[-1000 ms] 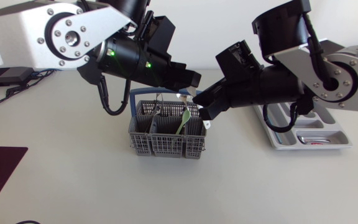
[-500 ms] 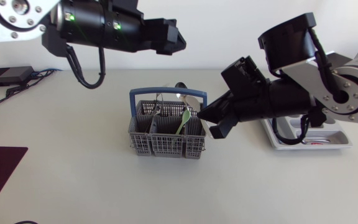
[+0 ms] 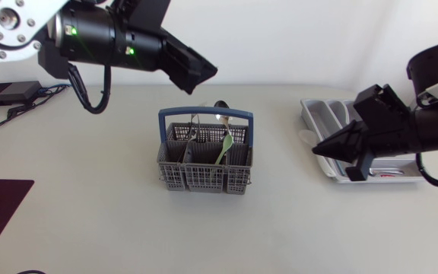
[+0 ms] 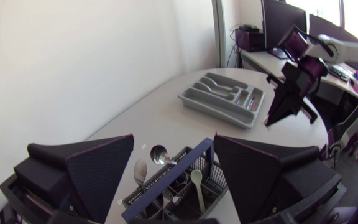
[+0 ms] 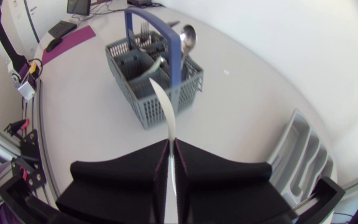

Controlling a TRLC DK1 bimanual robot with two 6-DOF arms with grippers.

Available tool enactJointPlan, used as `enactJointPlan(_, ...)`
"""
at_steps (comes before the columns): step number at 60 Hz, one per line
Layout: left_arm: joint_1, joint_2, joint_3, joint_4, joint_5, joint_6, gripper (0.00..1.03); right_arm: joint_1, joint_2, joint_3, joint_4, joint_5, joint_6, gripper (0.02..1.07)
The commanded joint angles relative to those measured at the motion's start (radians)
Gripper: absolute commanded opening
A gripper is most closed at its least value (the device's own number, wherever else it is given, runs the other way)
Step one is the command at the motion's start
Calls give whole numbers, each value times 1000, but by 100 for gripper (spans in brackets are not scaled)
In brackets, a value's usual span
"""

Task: Sort the cutlery from the basket into the organizer compartments.

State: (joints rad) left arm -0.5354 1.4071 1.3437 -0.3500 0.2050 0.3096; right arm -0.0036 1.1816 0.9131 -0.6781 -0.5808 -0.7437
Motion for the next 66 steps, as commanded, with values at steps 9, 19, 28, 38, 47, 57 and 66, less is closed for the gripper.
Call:
enactJointPlan(9, 0, 23, -83, 25, 4, 194, 94, -283, 216, 132, -166, -36, -448, 7)
enactJointPlan(19, -34, 41, -133, 52, -10, 296, 96, -424, 378, 267, -281, -24, -694, 8)
enactJointPlan(28, -61, 49, -183, 94, -41, 404, 96, -501, 486, 343, -288, 42, -888, 8)
enactJointPlan(38, -86, 66, -206, 105, -70, 477, 97, -549, 612, 461, -294, 136, -1016, 8)
enactJointPlan(47, -101, 79, -206, 105, -92, 494, 97, -559, 713, 537, -287, 251, -1066, 8)
enactJointPlan(57, -115, 95, -210, 105, -101, 503, 97, -565, 777, 538, -193, 351, -1106, 8)
enactJointPlan(66, -126, 101, -213, 106, -115, 528, 97, -567, 797, 503, -77, 392, -1134, 8)
